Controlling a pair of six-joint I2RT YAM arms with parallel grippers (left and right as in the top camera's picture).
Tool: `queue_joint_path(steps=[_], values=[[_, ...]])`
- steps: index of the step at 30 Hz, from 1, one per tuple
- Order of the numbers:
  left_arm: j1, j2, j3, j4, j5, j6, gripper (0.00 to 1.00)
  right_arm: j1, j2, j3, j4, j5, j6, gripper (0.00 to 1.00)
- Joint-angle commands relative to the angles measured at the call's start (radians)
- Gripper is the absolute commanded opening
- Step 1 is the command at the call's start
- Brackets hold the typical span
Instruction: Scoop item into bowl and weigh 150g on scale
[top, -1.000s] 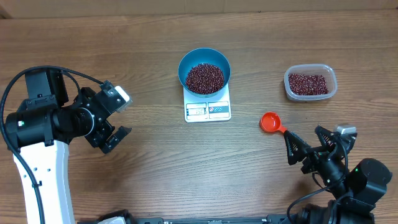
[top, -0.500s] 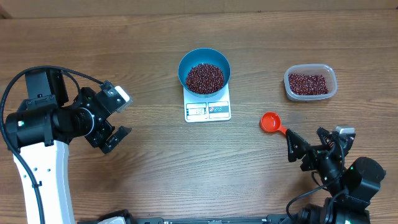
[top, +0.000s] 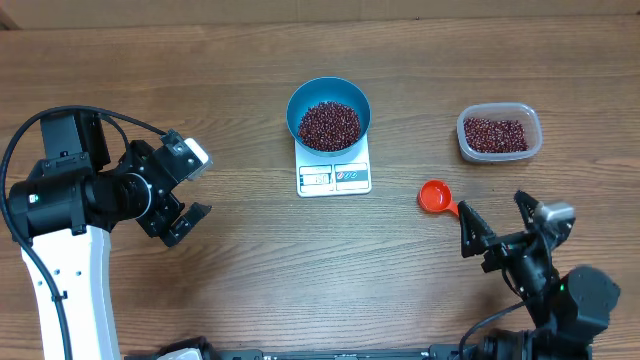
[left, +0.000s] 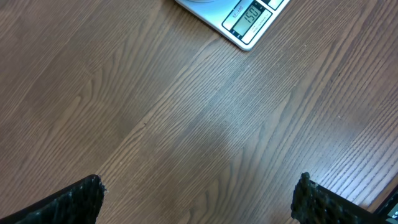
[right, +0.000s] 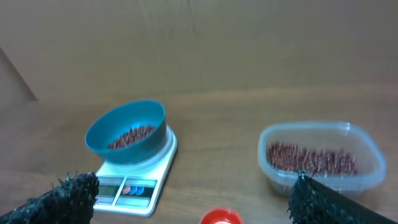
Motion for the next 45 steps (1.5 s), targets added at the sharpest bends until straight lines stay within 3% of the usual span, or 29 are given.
queue_joint_path(steps=[1,6,11,20,45], values=[[0.0,0.002,0.002,-0.002,-0.003,0.034,1.0,0.016,-0.082,-0.063,0.061,0.027,0.003,1.0],[0.0,0.002,0.002,-0.003,-0.003,0.034,1.0,0.016,-0.181,-0.214,0.253,0.025,0.108,1.0],[0.0,0.002,0.002,-0.002,-0.003,0.034,1.0,0.029,-0.219,-0.279,0.307,0.04,0.13,1.0],[0.0,0.002,0.002,-0.002,-0.003,0.034,1.0,0.101,-0.219,-0.297,0.311,0.185,0.13,1.0],[0.0,0.002,0.002,-0.002,-0.003,0.034,1.0,0.101,-0.219,-0.354,0.295,0.23,0.088,1.0]])
